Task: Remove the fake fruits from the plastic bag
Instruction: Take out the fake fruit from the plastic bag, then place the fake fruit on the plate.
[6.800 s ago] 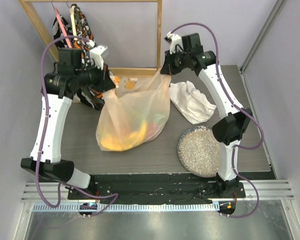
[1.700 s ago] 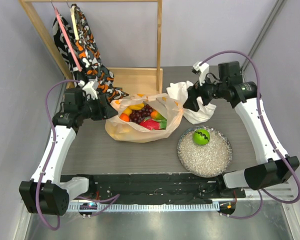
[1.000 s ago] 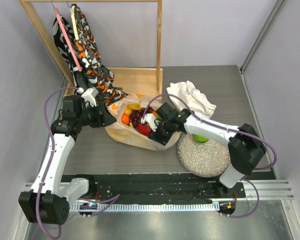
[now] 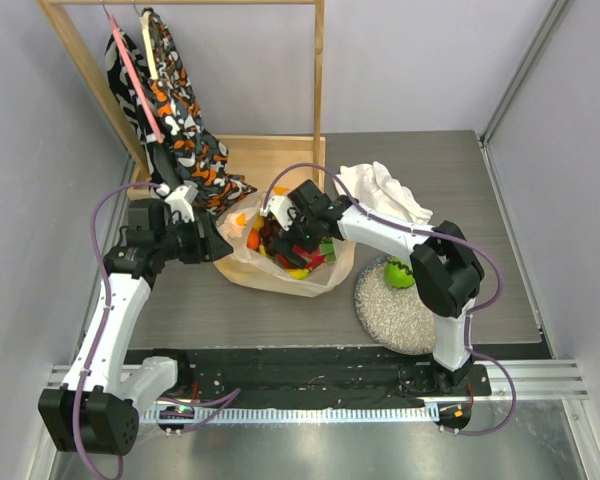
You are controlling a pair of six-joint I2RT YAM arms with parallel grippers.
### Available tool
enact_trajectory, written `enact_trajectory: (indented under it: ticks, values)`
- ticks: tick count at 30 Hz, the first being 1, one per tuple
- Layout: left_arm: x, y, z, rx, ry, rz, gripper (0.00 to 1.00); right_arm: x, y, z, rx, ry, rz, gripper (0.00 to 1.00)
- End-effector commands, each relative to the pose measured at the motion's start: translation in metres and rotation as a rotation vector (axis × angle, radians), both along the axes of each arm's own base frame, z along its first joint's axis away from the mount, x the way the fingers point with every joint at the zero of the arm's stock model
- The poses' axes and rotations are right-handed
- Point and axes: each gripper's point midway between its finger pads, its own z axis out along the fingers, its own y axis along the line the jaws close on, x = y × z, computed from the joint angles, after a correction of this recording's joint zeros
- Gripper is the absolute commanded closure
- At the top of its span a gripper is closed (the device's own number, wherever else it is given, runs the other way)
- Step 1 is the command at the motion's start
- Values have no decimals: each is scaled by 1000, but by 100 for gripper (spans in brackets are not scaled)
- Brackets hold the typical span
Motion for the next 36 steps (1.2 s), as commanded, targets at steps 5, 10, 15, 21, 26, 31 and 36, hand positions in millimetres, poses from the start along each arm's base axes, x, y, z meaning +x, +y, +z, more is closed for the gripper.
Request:
enact_trajectory:
  ticks: [5, 10, 15, 21, 26, 31, 36]
  values:
    - [5, -1, 18, -26, -59, -6, 36, -8, 0, -16, -52, 62, 84, 19]
    - [7, 0, 19, -24, -62, -4, 36, 18, 4, 48, 65, -35, 33, 56]
    - [8, 1, 15, -20, -49, -3, 36, 34, 5, 165, 308, -135, -23, 60]
    - [12, 3, 13, -14, -34, 5, 36, 19, -20, 259, 600, -12, -137, 59]
    - [16, 2, 10, -22, -10, 7, 36, 35, -46, 310, 978, 231, -314, 57]
    - [25, 0, 15, -38, -6, 12, 36, 53, -40, 331, 1117, 242, -242, 56]
    - [38, 0, 23, -37, -31, 17, 36, 106, -102, 417, 1173, -74, -289, 57]
